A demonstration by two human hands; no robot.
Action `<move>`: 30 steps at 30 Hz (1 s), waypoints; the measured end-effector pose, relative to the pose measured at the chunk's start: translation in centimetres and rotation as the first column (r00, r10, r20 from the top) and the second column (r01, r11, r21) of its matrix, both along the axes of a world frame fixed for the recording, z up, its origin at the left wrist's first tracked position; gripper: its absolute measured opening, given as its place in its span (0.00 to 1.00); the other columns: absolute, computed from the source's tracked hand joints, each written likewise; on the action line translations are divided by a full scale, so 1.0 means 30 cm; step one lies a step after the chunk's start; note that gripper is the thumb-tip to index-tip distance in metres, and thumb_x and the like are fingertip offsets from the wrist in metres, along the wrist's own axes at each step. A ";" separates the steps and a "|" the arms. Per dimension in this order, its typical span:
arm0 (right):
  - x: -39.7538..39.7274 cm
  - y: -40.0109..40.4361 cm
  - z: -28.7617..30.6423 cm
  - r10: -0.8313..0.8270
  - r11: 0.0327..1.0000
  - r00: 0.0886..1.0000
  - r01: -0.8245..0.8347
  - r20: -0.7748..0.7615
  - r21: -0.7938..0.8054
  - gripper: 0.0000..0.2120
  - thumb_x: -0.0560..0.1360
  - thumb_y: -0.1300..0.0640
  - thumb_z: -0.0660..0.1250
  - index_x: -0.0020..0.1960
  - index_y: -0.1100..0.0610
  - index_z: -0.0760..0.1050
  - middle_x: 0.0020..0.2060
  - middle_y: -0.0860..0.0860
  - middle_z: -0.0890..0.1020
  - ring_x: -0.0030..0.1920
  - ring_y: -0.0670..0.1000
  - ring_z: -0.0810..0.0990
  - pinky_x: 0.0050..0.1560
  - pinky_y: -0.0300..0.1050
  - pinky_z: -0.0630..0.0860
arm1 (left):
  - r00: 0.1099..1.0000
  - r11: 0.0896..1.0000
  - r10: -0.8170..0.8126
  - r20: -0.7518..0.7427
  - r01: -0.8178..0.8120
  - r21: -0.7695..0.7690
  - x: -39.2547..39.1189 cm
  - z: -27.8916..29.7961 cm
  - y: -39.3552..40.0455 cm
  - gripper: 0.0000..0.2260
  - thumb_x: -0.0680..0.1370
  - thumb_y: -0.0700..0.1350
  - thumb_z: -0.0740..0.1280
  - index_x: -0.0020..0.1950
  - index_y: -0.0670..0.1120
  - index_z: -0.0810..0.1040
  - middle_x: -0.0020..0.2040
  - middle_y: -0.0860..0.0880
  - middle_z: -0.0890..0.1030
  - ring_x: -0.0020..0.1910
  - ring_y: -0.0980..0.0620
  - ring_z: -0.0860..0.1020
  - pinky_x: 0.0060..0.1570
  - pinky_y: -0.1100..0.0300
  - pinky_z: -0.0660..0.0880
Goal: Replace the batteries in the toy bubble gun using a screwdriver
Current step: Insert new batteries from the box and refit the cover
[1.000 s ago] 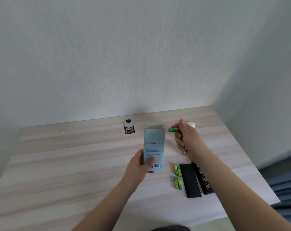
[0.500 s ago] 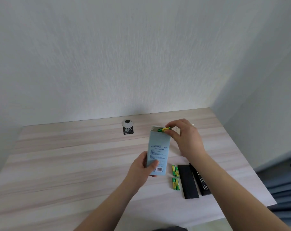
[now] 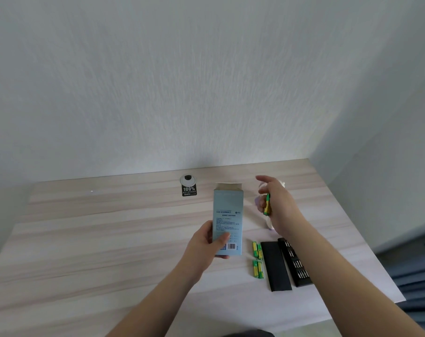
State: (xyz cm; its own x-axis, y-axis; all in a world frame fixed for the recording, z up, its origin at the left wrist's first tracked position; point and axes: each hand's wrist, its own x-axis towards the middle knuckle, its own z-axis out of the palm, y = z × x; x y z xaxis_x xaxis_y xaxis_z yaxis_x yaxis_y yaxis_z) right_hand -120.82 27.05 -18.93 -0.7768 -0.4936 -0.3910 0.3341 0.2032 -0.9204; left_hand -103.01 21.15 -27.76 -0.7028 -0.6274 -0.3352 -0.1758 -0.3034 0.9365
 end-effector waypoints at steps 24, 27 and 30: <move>0.035 0.066 0.018 0.166 0.983 0.879 -0.112 -0.447 0.145 0.03 0.75 0.50 0.69 0.44 0.47 0.80 0.33 0.57 0.80 0.30 0.44 0.73 0.35 0.42 0.69 | 0.991 0.987 -0.071 0.112 0.086 -0.133 0.001 -0.016 0.015 0.09 0.77 0.44 0.70 0.56 0.49 0.75 0.51 0.52 0.83 0.46 0.53 0.83 0.41 0.54 0.82; 0.042 0.063 0.016 0.193 0.979 0.813 -0.122 -0.549 0.164 0.03 0.73 0.50 0.71 0.42 0.42 0.80 0.36 0.55 0.80 0.35 0.54 0.77 0.40 0.48 0.75 | 0.994 0.995 -0.078 0.072 0.082 -0.062 -0.001 -0.009 0.021 0.10 0.77 0.44 0.70 0.57 0.48 0.76 0.51 0.50 0.84 0.46 0.51 0.84 0.41 0.52 0.82; 0.046 0.061 0.015 0.256 0.965 0.722 -0.152 -0.643 0.213 0.06 0.73 0.52 0.72 0.44 0.40 0.80 0.40 0.43 0.80 0.39 0.46 0.79 0.42 0.42 0.76 | 0.995 0.996 -0.082 0.055 0.084 -0.025 -0.001 -0.004 0.021 0.10 0.77 0.44 0.70 0.57 0.48 0.76 0.51 0.49 0.84 0.46 0.51 0.84 0.40 0.53 0.82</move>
